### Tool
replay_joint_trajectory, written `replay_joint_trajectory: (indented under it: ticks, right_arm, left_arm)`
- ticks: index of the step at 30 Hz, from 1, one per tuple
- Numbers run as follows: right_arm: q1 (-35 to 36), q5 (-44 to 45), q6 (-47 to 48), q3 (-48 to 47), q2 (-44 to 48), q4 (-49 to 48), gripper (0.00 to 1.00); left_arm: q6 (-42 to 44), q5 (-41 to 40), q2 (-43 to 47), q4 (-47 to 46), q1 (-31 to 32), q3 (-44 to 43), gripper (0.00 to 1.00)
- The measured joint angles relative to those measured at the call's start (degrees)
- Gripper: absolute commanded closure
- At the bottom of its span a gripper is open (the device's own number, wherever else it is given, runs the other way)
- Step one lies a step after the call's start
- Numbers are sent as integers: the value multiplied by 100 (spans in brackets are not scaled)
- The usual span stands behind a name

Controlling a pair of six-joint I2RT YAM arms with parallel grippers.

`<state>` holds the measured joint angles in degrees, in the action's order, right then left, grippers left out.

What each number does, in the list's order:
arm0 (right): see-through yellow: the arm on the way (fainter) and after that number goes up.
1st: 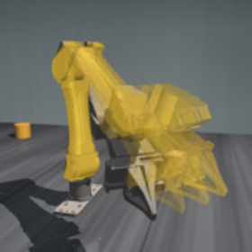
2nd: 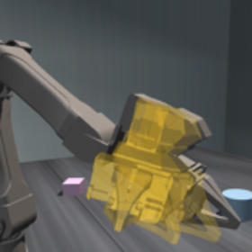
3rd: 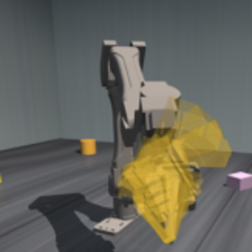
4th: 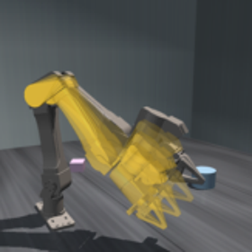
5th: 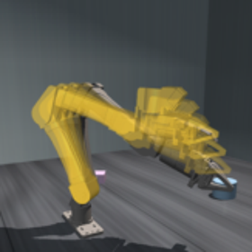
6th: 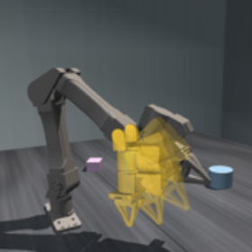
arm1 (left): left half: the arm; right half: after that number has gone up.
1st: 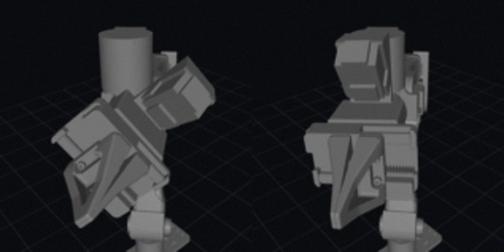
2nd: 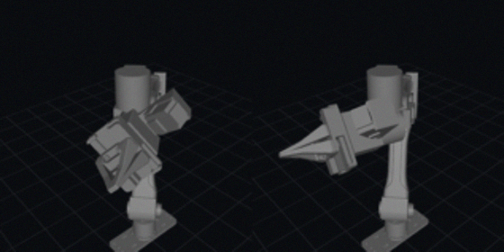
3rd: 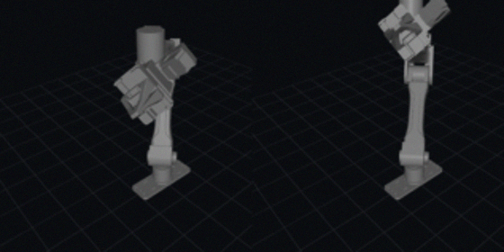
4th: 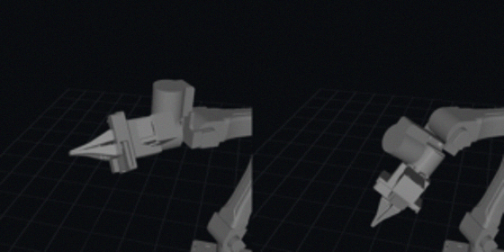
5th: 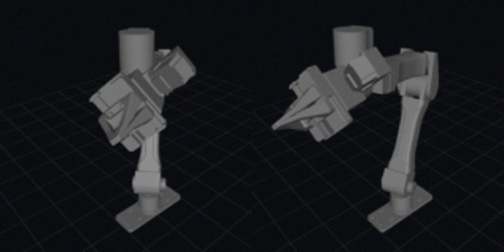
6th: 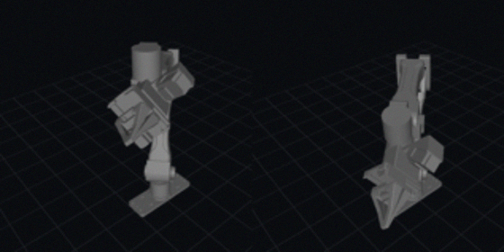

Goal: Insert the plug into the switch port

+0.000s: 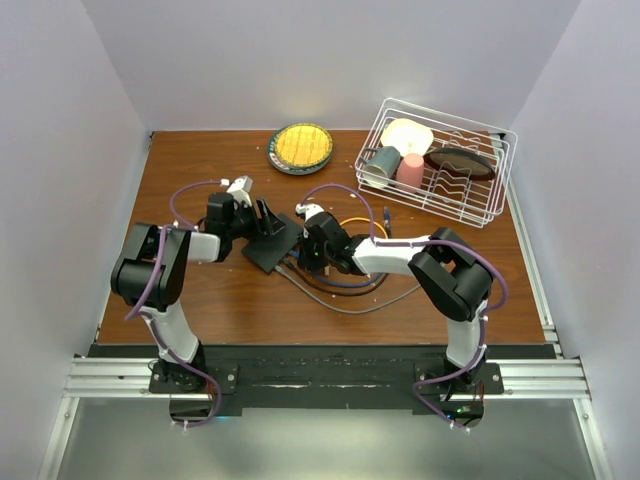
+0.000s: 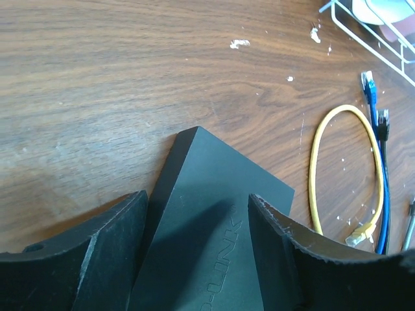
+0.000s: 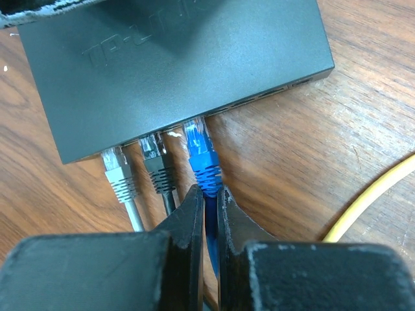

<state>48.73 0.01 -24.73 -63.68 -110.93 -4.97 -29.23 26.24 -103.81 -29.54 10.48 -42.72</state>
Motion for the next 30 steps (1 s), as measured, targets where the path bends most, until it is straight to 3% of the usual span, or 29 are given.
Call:
replay_joint_trajectory:
  ticks: [14, 30]
  right_arm:
    - [42, 52, -221, 17, 2, -37, 100]
    - [39, -157, 208, 26, -48, -247, 100]
  left_arm:
    - [-313, -382, 527, 350, -13, 308, 33]
    - [-66, -166, 352, 444, -48, 184, 38]
